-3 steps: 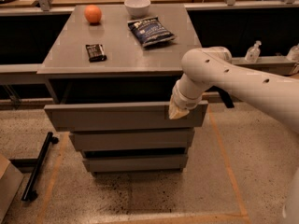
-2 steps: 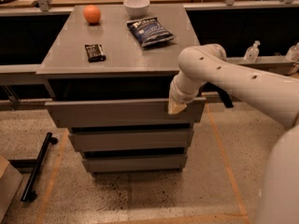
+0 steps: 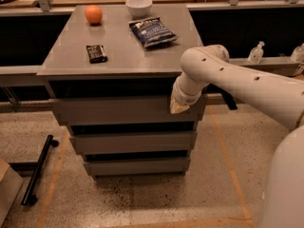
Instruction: Close top drawer
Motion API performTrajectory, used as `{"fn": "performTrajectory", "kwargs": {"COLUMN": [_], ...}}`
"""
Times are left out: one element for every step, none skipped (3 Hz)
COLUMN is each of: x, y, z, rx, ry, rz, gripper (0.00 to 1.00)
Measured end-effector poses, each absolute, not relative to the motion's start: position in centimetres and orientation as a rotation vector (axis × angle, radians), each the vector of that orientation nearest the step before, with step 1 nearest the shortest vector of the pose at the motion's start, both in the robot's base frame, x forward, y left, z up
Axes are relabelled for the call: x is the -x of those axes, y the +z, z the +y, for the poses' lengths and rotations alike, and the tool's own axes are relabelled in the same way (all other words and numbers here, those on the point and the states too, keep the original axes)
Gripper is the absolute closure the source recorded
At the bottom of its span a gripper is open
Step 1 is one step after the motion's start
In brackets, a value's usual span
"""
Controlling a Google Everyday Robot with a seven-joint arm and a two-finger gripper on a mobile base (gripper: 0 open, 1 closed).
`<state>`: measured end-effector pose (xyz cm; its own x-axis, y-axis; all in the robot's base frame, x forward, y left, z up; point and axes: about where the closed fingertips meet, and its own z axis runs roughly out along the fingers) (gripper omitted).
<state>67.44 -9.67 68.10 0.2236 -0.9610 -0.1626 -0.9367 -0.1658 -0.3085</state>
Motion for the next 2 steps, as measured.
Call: {"fn": "performTrajectory", "kwargs": {"x": [-67.39,-67.33], "y": [67.88,67.65], "z": [-9.59,-9.53], "rx": [2.166,2.169], "ry": [-0.095,-0.092], "rz": [1.764,1.765], "gripper": [0.58,0.36]}}
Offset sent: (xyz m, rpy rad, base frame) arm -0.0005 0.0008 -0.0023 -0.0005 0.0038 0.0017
